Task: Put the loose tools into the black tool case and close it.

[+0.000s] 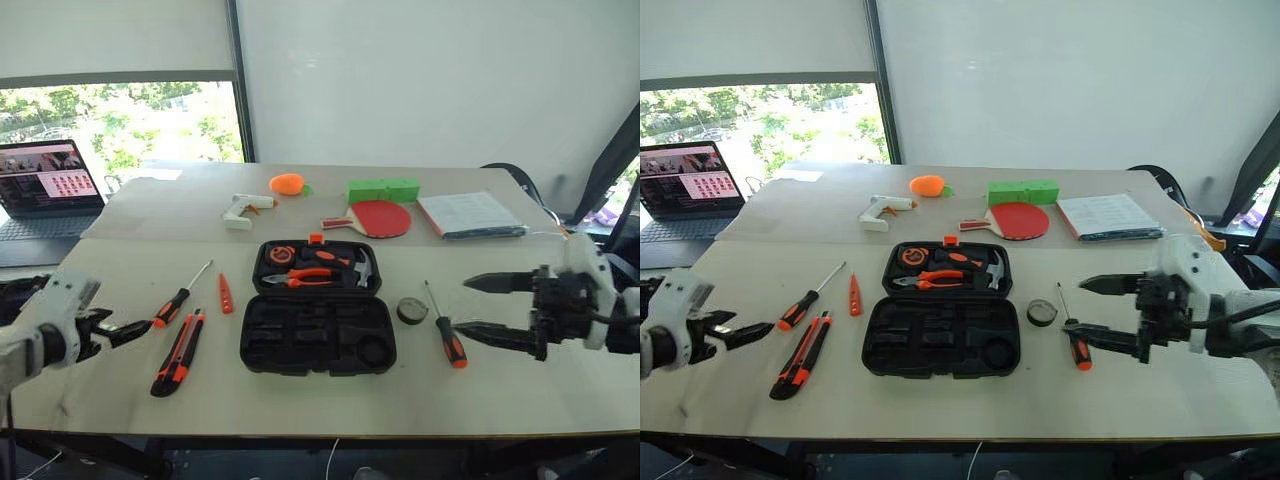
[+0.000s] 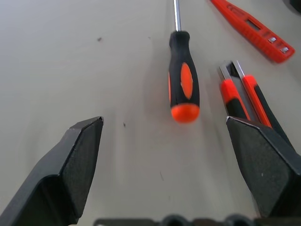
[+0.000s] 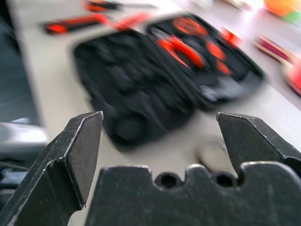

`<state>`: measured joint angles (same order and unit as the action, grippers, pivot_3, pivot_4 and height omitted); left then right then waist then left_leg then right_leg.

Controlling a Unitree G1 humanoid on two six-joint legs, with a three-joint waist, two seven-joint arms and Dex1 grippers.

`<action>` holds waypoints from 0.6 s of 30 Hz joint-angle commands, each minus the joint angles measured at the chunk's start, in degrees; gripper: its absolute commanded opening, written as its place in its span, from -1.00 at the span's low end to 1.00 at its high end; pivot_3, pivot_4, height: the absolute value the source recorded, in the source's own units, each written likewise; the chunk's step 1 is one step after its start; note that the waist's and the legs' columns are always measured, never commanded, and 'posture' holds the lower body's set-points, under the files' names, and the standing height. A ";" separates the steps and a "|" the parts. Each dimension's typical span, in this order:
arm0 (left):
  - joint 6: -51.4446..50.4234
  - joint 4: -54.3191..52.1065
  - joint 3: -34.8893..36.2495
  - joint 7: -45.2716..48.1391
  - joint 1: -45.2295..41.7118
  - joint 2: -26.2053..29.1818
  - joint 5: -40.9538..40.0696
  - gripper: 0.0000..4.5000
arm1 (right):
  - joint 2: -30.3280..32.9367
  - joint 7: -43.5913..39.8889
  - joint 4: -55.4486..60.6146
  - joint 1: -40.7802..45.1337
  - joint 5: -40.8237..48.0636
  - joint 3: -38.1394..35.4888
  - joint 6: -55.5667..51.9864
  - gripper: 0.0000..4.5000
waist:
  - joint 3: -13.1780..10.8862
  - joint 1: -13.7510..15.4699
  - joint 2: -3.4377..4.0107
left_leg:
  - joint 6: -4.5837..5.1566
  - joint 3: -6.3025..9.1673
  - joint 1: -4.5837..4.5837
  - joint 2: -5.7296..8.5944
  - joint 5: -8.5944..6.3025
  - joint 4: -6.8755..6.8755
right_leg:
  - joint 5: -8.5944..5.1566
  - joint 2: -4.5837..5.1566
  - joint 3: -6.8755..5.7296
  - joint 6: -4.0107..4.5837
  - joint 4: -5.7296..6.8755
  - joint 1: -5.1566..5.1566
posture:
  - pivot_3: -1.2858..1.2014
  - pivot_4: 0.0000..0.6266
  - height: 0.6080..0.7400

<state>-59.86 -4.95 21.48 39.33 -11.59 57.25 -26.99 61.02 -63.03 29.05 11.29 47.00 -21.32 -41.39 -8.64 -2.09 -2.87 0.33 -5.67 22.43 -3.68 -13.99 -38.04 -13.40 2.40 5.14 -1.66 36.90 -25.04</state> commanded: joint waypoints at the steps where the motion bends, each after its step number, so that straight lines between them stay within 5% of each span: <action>1: -1.81 3.65 -7.67 1.22 -6.88 1.90 1.83 0.99 | -1.35 2.82 5.99 3.19 5.73 1.20 -1.57 1.00 | 0.00 0.00 -0.02 | 0.00 0.02 0.02 0.00 0.00 0.00 | 0.00 0.00 0.00 0.00 -0.02 -0.01 | 0.03 -0.52 0.94; 8: 1.53 17.46 -24.11 3.77 -22.02 0.18 9.49 0.99 | -4.00 6.01 10.57 3.73 10.73 2.89 -1.83 1.00 | -0.03 1.01 -0.14 | 0.00 0.13 0.22 0.09 0.01 -0.01 | 0.00 0.01 -0.07 -0.01 -0.06 -0.08 | 0.03 -0.52 0.94; 15: 5.62 28.74 -30.71 7.11 -30.20 -2.64 14.87 0.99 | -4.50 7.68 11.86 0.50 11.14 2.11 -0.65 1.00 | -0.03 1.39 -0.15 | 0.04 0.35 0.57 0.12 -0.01 -0.27 | -0.01 0.02 -0.26 -0.03 -0.06 -0.18 | 0.03 -0.52 0.94; 18: 6.85 31.95 -31.96 8.86 -31.49 -3.43 16.34 0.69 | -4.79 8.35 12.23 -0.86 10.95 1.63 -0.08 1.00 | -0.03 1.41 -0.15 | 0.05 0.50 0.68 0.12 -0.02 -0.52 | 0.00 0.03 -0.38 -0.03 0.08 -0.17 | 0.03 -0.52 0.94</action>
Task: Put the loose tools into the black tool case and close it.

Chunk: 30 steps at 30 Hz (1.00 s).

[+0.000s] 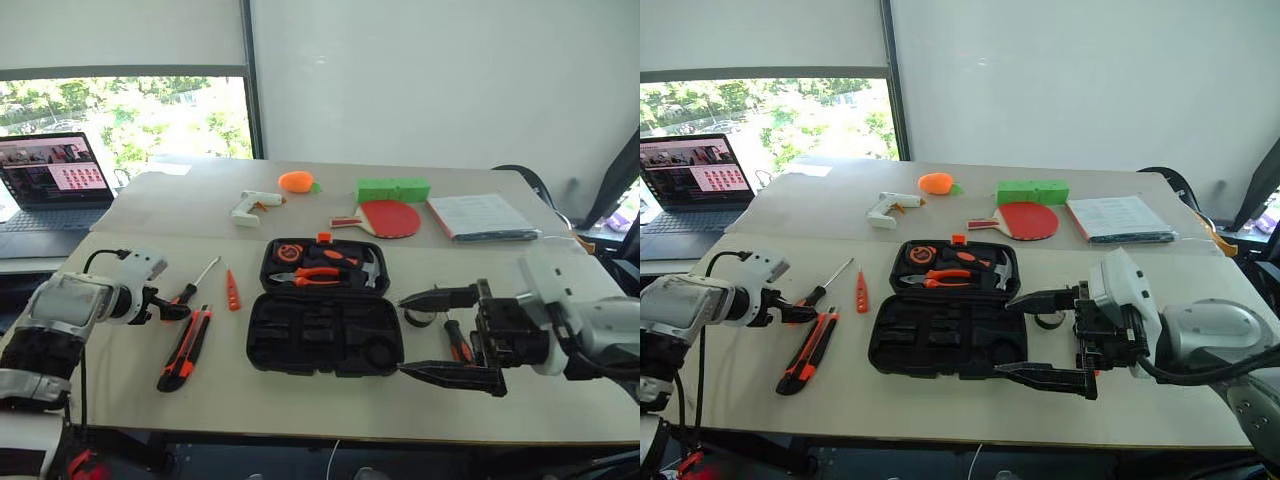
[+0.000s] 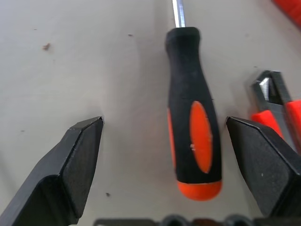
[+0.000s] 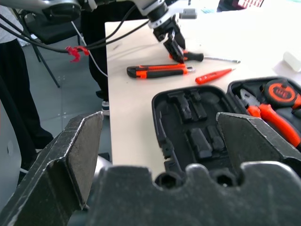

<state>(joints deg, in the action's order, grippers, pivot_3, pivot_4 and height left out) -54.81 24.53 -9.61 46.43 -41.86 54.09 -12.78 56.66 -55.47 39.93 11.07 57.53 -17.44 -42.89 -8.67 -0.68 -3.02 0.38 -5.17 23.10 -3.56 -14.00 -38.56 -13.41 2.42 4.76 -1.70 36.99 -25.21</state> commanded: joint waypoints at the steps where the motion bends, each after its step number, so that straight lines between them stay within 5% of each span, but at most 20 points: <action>1: 2.40 3.19 -1.05 2.15 -1.36 -0.54 2.55 0.53 | -0.42 0.90 1.52 -1.02 0.48 -2.38 1.56 1.00 | 0.00 -0.04 0.00 | 0.02 0.08 0.08 -0.02 -0.01 -0.14 | 0.00 0.00 -0.09 0.00 0.03 0.00 | 0.03 -0.52 0.94; 8: 5.59 9.15 0.29 2.44 -3.21 -2.78 4.84 -0.58 | -0.24 0.84 1.72 -3.03 -0.22 -3.02 2.57 1.00 | 0.02 0.02 0.04 | 0.02 0.23 0.06 0.00 -0.01 -0.40 | 0.03 0.01 -0.17 -0.06 0.10 0.17 | 0.03 -0.52 0.94; 18: 25.85 6.12 1.75 13.10 -14.57 0.25 6.96 -0.61 | -0.54 0.49 2.04 -8.72 -0.95 -6.50 3.62 1.00 | -0.15 0.81 -0.30 | 0.00 0.58 0.46 -0.03 0.01 -0.58 | 0.06 0.03 -0.61 -0.02 0.06 0.09 | 0.03 -0.52 0.94; 30: 35.62 -2.98 -13.18 33.54 -22.88 -15.55 10.71 -0.61 | -1.47 1.87 -1.76 -12.87 -9.42 -5.40 6.62 1.00 | -0.13 1.13 -0.22 | 0.06 0.75 0.65 0.10 -0.02 -0.92 | 0.07 0.11 -0.68 -0.14 0.08 0.17 | 0.03 -0.52 0.94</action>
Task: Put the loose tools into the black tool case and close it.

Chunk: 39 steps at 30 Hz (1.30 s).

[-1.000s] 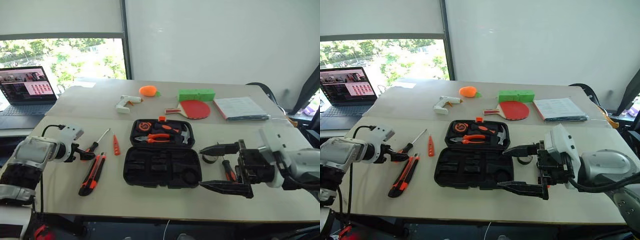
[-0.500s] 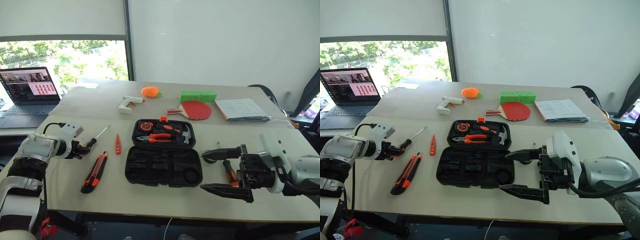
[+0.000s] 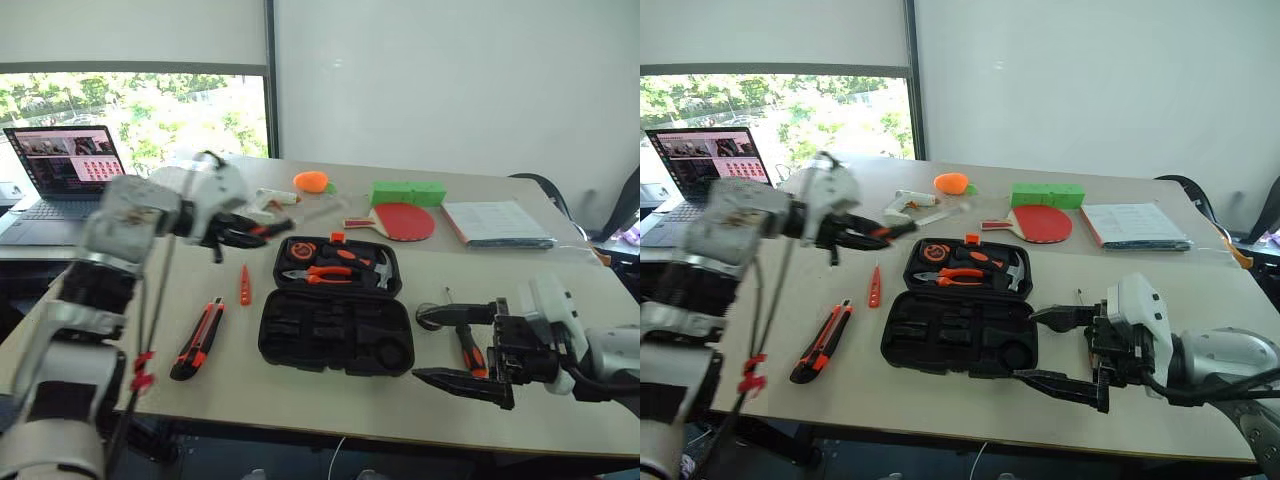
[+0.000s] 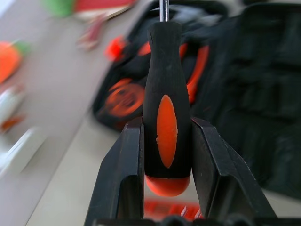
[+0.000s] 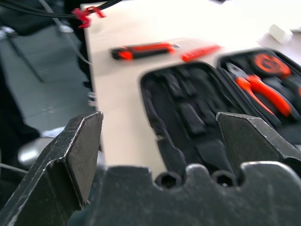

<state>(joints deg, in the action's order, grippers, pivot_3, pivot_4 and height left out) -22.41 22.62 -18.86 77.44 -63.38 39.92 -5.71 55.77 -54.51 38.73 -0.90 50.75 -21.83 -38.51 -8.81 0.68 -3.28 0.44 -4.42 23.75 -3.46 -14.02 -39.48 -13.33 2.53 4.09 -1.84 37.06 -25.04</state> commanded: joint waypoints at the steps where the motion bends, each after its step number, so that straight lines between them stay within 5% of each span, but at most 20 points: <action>1: 4.71 -0.60 -5.71 2.37 -0.89 -2.43 5.42 -0.61 | -0.87 1.41 -0.46 -1.49 -3.36 -1.24 2.32 1.00 | 0.03 -0.50 0.09 | 0.03 0.01 0.00 0.00 -0.02 0.00 | 0.00 -0.02 0.04 0.00 0.00 0.00 | 0.03 -0.52 0.94; 8: 5.79 2.47 -11.12 -1.21 1.72 -6.39 13.37 -0.61 | -2.66 4.97 2.84 -5.32 -2.96 -4.75 0.87 1.00 | 0.01 -1.28 0.21 | 0.08 0.26 0.03 0.03 -0.04 -0.04 | 0.00 -0.09 0.01 0.00 0.05 -0.02 | 0.03 -0.52 0.94; 25: 7.78 5.95 -10.33 -2.51 4.58 -10.05 16.94 -0.61 | -3.03 8.97 3.19 -7.14 -3.76 -6.68 0.32 1.00 | 0.03 -0.49 0.25 | 0.11 0.47 0.13 0.10 -0.06 -0.29 | 0.01 -0.06 -0.09 -0.06 0.05 0.10 | 0.03 -0.52 0.94; 27: 7.67 6.11 -9.80 -2.35 4.14 -10.03 16.73 -0.16 | -3.03 9.22 3.41 -7.23 -3.36 -6.74 0.18 1.00 | 0.03 -0.36 0.25 | 0.11 0.49 0.13 0.11 -0.06 -0.30 | 0.01 -0.06 -0.09 -0.06 0.05 0.12 | 0.03 -0.52 0.94; 34: 6.63 3.17 -6.33 -0.08 2.35 -9.26 14.11 0.88 | -2.70 9.17 2.65 -6.37 -2.76 -6.48 -0.11 1.00 | 0.07 -0.07 0.33 | 0.12 0.56 0.07 0.15 -0.06 -0.35 | 0.02 -0.06 -0.09 -0.09 0.06 0.24 | 0.03 -0.52 0.94; 36: 5.34 0.32 -5.19 2.63 1.99 -8.53 12.27 0.97 | -2.62 9.12 2.26 -5.97 -2.76 -6.15 -0.13 1.00 | 0.07 -0.04 0.33 | 0.12 0.60 0.07 0.18 -0.05 -0.37 | 0.02 -0.06 -0.08 -0.10 0.06 0.26 | 0.03 -0.52 0.94; 39: 3.99 -1.84 -4.47 3.98 1.57 -8.24 11.26 0.73 | -2.62 9.05 1.76 -5.54 -2.91 -5.61 -0.02 1.00 | 0.07 -0.04 0.34 | 0.12 0.61 0.09 0.18 -0.05 -0.36 | 0.01 -0.06 -0.09 -0.12 0.04 0.27 | 0.03 -0.52 0.94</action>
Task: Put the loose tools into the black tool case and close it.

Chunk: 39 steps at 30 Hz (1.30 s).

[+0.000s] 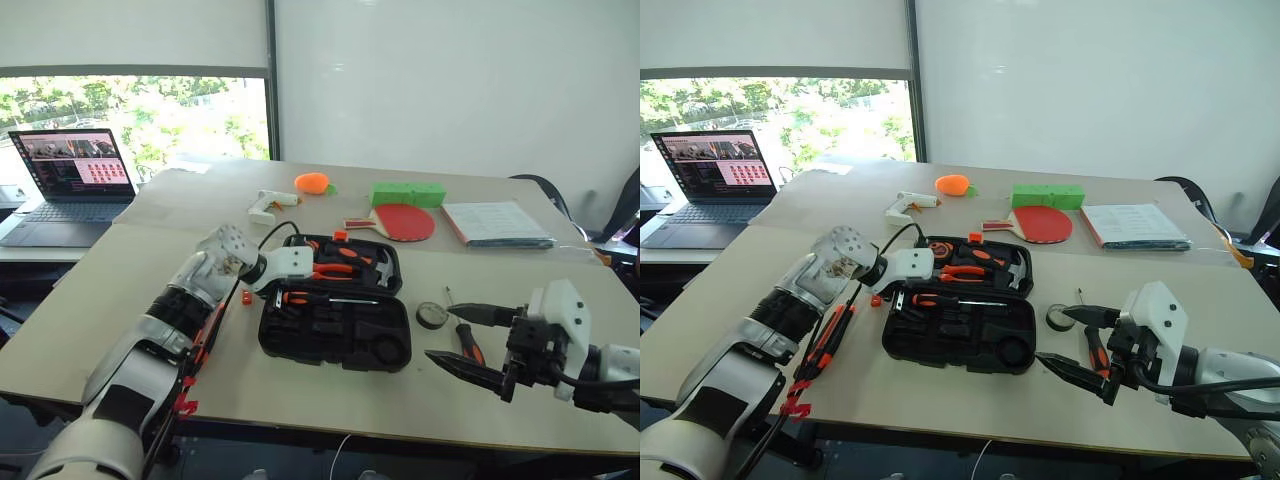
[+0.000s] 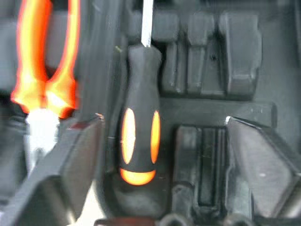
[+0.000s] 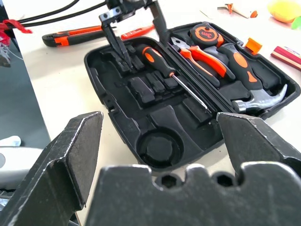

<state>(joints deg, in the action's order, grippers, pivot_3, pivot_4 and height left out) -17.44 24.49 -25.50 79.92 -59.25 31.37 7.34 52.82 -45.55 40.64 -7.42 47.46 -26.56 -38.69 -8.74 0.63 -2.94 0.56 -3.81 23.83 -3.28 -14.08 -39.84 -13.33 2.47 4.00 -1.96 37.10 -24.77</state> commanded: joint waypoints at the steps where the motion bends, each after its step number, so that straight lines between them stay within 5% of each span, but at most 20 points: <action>1: -0.47 -3.76 2.04 1.32 -2.65 0.34 -1.60 0.51 | 0.33 0.06 -0.29 1.10 0.31 -0.71 0.21 1.00 | 0.00 0.03 0.01 | 0.00 0.01 0.01 0.01 0.00 0.00 | -0.01 0.00 0.00 -0.01 0.00 0.00 | 0.03 -0.52 0.94; 10: 6.97 4.27 -0.86 -2.64 -4.15 -2.98 2.64 -0.94 | 0.18 0.59 -0.12 1.80 0.58 -0.15 -0.12 1.00 | 0.03 -0.02 0.08 | 0.02 0.06 -0.02 0.08 -0.01 0.00 | -0.02 0.01 0.01 -0.02 0.00 0.04 | 0.03 -0.52 0.94; 11: 7.55 5.53 -0.96 -2.98 -4.40 -3.55 2.96 -0.98 | 0.12 0.62 0.01 1.64 0.56 -0.26 -0.17 1.00 | 0.03 -0.01 0.08 | 0.02 0.08 -0.01 0.09 -0.01 0.00 | -0.02 0.01 0.01 -0.02 0.00 0.04 | 0.03 -0.52 0.94; 39: 20.51 21.51 -7.36 -9.84 -4.83 -10.30 14.85 -0.98 | -1.84 2.31 1.86 -0.69 0.52 -0.27 0.38 1.00 | 0.22 0.15 0.33 | 0.17 0.43 -0.45 0.42 0.07 -0.06 | -0.13 0.08 0.17 -0.23 -0.09 0.84 | 0.03 -0.52 0.94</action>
<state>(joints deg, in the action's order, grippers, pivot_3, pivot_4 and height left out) 2.43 43.33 -30.70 71.57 -64.71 21.62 19.14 51.18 -43.37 41.28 -8.04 47.60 -25.58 -39.08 -8.52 0.78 -2.61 0.74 -3.38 23.36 -2.85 -14.00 -39.90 -13.48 2.55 4.19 -2.23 37.01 -23.92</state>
